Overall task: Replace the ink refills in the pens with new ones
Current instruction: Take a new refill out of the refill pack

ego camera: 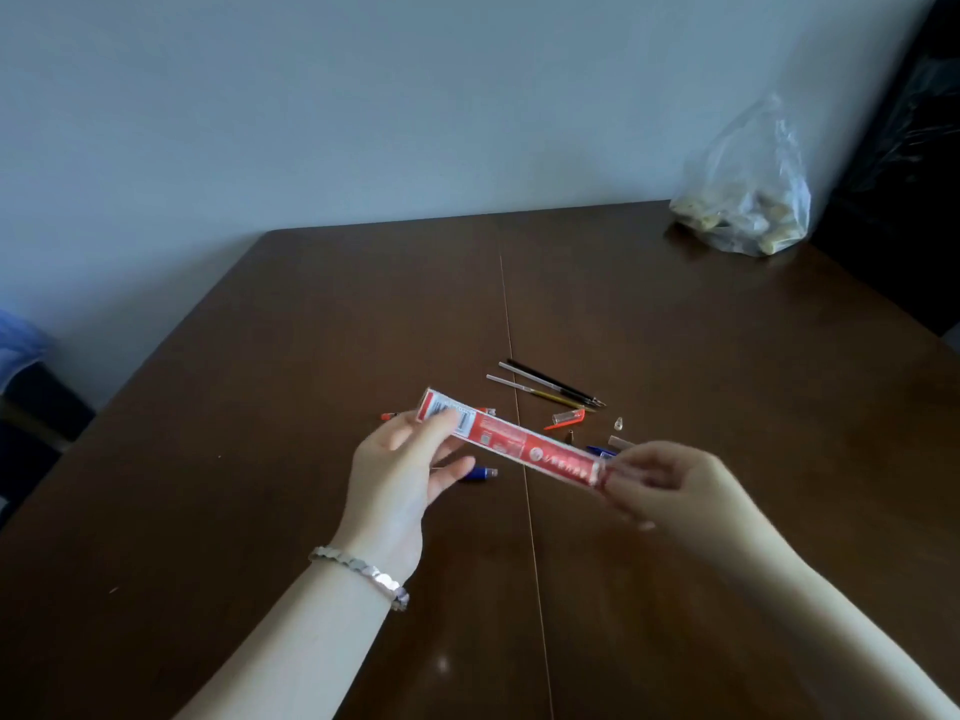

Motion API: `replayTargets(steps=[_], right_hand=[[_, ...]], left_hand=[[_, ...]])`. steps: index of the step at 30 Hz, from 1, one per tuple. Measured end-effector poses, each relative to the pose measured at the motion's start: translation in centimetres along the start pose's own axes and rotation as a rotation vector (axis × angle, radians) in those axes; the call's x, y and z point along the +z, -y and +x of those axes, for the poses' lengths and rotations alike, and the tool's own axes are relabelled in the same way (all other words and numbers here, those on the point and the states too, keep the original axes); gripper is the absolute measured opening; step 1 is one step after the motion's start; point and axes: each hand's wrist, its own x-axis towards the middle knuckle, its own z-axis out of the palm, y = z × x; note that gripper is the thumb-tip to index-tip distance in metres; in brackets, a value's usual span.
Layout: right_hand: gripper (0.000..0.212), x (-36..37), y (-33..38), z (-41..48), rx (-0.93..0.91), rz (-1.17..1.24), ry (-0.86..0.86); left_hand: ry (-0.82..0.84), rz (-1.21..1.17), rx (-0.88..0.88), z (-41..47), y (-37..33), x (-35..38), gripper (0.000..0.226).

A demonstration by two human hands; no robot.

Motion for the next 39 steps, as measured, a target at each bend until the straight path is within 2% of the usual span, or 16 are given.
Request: replayTargets(steps=[1,2,5,6,8,10,13,16,20,24,26,30,34,39], right_hand=[[0.014,0.3,0.0,-0.3,-0.009,-0.161,0.074],[0.019,0.5,0.0,-0.5,-0.045,-0.251,0.077],[0.026,0.8,1.3,-1.0,-0.341,-0.205,-0.168],[0.025,0.8,2.0,-1.1,-0.460,-0.205,-0.183],[0.022,1.1,3.1,-1.2,-0.638,-0.316,-0.114],[0.023,1.8,3.5,-1.2,-0.714,-0.433,-0.042],[0.023,2.4,3.5,-0.6,-0.697,-0.438,-0.071],[0.017,2.1,3.4,-0.2,-0.605,-0.332,-0.123],[0.014,1.3,3.6,0.0,-0.460,-0.193,0.049],[0.022,0.8,3.7,0.3,-0.440,-0.270,0.117],[0.018,1.0,3.5,0.3,-0.440,-0.281,0.097],[0.013,0.8,3.3,-0.2,-0.468,-0.114,-0.015],[0.028,0.9,3.3,-0.5,-0.516,-0.234,0.054],[0.025,0.6,2.9,-0.3,-0.492,-0.228,0.118]], left_hand=[[0.018,-0.034,0.019,0.1,-0.2,0.1,0.008],[0.047,-0.054,0.042,0.0,-0.5,0.2,0.009],[0.151,0.046,0.126,-0.2,-0.8,0.6,0.011],[0.191,0.131,0.159,-0.4,-0.8,0.7,0.011],[0.278,0.300,0.214,-0.8,-0.5,1.1,0.009],[0.356,0.397,0.237,-1.2,-0.1,1.3,0.009],[0.418,0.517,0.249,-1.6,0.4,1.5,0.014],[0.416,0.647,0.329,-1.9,0.5,1.4,0.018],[0.352,0.857,0.577,-1.7,0.2,1.0,0.026],[0.468,0.972,0.724,-1.8,0.0,1.0,0.026],[0.506,0.991,0.730,-1.9,0.2,1.1,0.027],[0.436,0.986,0.683,-1.7,0.6,0.9,0.029],[0.466,0.974,0.611,-1.8,0.6,0.8,0.028],[0.551,1.012,0.559,-1.7,0.5,0.7,0.025]])
